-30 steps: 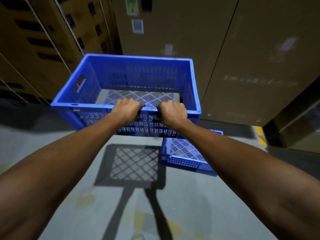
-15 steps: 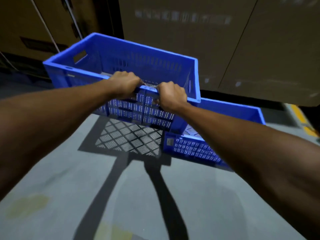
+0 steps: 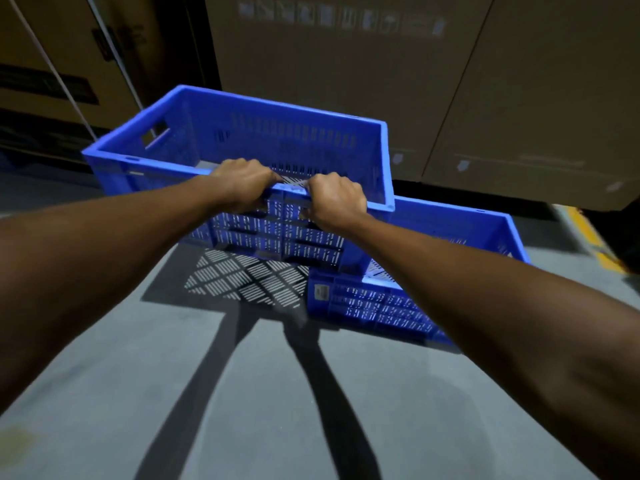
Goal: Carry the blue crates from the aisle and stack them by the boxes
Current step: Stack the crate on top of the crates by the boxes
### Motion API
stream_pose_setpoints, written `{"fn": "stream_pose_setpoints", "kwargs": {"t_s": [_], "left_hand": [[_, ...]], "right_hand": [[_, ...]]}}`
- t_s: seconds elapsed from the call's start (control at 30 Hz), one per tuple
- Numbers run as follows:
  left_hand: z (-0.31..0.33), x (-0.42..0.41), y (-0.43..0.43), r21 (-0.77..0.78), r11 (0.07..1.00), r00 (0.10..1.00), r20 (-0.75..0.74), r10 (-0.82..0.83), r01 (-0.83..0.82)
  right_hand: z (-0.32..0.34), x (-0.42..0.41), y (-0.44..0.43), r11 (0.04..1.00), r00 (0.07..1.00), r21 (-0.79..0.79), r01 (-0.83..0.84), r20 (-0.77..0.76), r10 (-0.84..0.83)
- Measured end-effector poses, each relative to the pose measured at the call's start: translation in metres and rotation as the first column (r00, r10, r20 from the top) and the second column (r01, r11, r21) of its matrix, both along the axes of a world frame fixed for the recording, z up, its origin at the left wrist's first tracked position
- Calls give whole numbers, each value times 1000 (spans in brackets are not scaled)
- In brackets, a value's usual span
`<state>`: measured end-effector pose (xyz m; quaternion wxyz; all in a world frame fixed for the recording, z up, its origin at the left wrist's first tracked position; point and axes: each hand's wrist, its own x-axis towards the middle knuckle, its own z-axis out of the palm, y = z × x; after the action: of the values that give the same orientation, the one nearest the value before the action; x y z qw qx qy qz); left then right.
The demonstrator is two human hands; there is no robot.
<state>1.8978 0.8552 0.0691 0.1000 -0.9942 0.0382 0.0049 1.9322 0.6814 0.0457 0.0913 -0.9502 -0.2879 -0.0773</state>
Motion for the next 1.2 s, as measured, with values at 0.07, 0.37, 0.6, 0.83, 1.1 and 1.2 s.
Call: {"fn": "stream_pose_setpoints", "kwargs": {"t_s": [0.07, 0.37, 0.6, 0.83, 1.1, 1.2], "left_hand": [[1, 2, 1, -13, 1000, 999, -31, -21, 21], [-5, 11, -17, 2, 999, 997, -75, -36, 36], [-5, 14, -55, 4, 998, 995, -87, -57, 57], [-4, 23, -110, -22, 996, 991, -104, -87, 85], [-13, 41, -177, -54, 985, 983, -78, -165, 161], [-15, 45, -199, -51, 985, 982, -81, -169, 166]], "right_hand": [[-2, 1, 0, 1000, 1000, 7, 3, 7, -3], [-3, 2, -23, 998, 999, -28, 48, -13, -48], [-3, 6, -56, 997, 998, -53, 62, -7, -62], [-2, 13, -107, 992, 993, -72, 105, -47, -109], [7, 18, -180, 978, 983, -143, 151, -83, -163], [11, 16, -202, 975, 981, -157, 158, -91, -173]]}}
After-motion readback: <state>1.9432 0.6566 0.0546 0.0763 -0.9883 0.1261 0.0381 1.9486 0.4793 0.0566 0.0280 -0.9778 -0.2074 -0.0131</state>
